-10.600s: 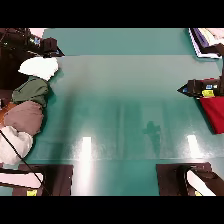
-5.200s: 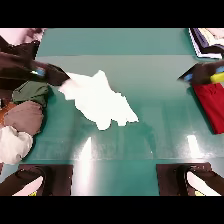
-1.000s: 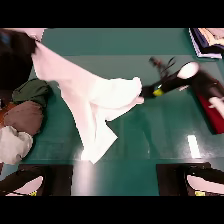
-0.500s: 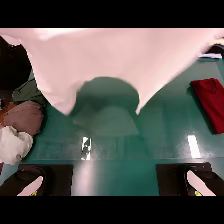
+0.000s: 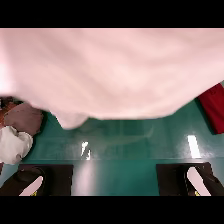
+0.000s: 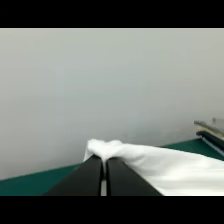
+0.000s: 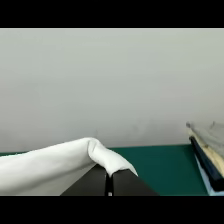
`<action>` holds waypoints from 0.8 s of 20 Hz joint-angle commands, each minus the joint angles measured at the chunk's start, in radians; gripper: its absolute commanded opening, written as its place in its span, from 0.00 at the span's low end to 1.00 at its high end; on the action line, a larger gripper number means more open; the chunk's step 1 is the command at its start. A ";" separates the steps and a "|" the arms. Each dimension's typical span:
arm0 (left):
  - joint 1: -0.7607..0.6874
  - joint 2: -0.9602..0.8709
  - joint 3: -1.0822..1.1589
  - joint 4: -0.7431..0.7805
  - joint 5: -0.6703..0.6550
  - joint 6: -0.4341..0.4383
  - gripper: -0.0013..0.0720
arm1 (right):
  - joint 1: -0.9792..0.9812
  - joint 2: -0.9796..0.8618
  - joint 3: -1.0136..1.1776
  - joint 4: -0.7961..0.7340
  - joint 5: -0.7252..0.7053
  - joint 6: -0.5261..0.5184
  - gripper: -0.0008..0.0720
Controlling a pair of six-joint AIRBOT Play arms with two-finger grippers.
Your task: Fold the shirts.
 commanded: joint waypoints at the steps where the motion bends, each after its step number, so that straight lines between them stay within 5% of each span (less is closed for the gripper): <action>1: 0.000 -0.089 -0.107 0.008 -0.108 0.000 0.05 | 0.052 -0.108 -0.046 -0.001 0.180 0.059 0.03; 6: 0.000 -0.444 -0.133 0.007 -0.271 0.009 0.05 | 0.319 -0.379 -0.129 -0.215 0.267 0.076 0.03; 10: 0.001 -0.693 -0.133 0.005 -0.232 0.008 0.05 | 0.443 -0.562 -0.248 -0.352 0.149 0.075 0.03; 14: 0.005 -0.826 -0.133 0.019 -0.198 0.008 0.05 | 0.459 -0.705 -0.302 -0.328 0.015 0.076 0.03; 15: 0.005 -0.831 -0.132 0.037 -0.186 0.008 0.22 | 0.459 -0.729 -0.302 -0.303 0.005 0.076 0.04; 16: 0.006 -0.831 -0.132 0.055 -0.175 0.008 0.61 | 0.450 -0.749 -0.296 -0.283 0.004 0.075 0.19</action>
